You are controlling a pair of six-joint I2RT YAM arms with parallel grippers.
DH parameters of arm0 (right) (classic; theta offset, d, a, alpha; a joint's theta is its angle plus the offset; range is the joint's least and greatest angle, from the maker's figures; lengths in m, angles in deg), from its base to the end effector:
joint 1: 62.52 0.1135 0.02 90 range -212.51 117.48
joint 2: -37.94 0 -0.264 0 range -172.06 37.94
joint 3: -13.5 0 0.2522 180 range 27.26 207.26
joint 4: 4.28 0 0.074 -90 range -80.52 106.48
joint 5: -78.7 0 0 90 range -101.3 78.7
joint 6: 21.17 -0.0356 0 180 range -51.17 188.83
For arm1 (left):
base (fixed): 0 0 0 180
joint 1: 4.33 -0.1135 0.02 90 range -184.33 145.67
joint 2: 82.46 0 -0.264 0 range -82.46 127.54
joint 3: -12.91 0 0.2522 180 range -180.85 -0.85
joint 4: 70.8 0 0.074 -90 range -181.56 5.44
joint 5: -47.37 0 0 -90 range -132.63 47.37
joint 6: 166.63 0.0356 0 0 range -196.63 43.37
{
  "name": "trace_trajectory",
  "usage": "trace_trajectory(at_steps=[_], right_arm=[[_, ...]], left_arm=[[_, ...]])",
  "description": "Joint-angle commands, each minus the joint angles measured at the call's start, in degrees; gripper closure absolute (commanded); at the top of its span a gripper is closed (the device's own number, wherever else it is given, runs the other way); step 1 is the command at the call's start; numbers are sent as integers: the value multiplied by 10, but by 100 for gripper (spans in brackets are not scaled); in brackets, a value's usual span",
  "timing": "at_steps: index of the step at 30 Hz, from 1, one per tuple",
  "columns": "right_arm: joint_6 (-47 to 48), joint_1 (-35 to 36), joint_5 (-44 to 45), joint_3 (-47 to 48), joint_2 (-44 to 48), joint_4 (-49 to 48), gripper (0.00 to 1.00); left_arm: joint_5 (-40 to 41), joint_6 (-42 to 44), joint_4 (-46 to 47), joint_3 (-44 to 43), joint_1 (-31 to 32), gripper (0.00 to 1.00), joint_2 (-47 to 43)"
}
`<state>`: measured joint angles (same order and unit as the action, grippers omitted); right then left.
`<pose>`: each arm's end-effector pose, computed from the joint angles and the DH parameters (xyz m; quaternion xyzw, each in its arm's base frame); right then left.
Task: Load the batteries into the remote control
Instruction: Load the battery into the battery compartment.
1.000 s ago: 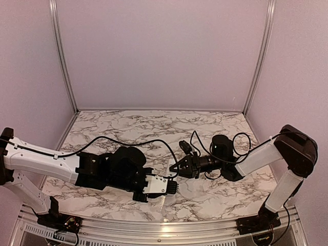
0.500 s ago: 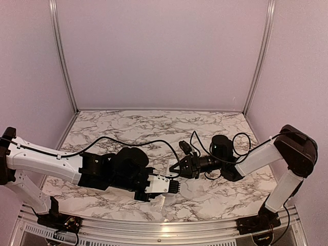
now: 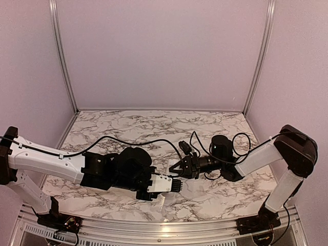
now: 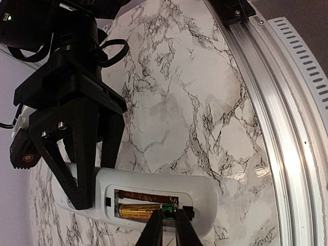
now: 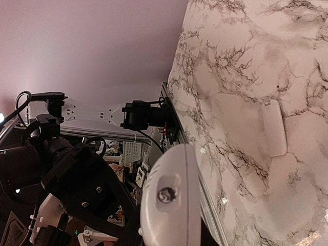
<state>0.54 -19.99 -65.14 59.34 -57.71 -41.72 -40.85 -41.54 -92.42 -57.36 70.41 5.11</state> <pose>0.2028 0.2250 0.1632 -0.1218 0.7405 0.6604 0.0269 0.0892 -0.3228 0.2334 0.7344 0.5240 -0.1330 0.4103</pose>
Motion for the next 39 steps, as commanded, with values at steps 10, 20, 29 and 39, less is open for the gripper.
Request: trace_trajectory(at_steps=[10,20,29,39], right_arm=[[4,10,-11,21,13,-8,100],[11,10,-12,25,17,5,100],[22,11,-10,31,25,23,100],[45,11,-5,36,27,48,100]], left_arm=[[43,-12,-71,-21,-8,92,36],[76,-28,-114,-50,-17,92,67],[99,-51,-180,-96,-21,92,112],[91,-63,-187,-100,-22,84,97]])
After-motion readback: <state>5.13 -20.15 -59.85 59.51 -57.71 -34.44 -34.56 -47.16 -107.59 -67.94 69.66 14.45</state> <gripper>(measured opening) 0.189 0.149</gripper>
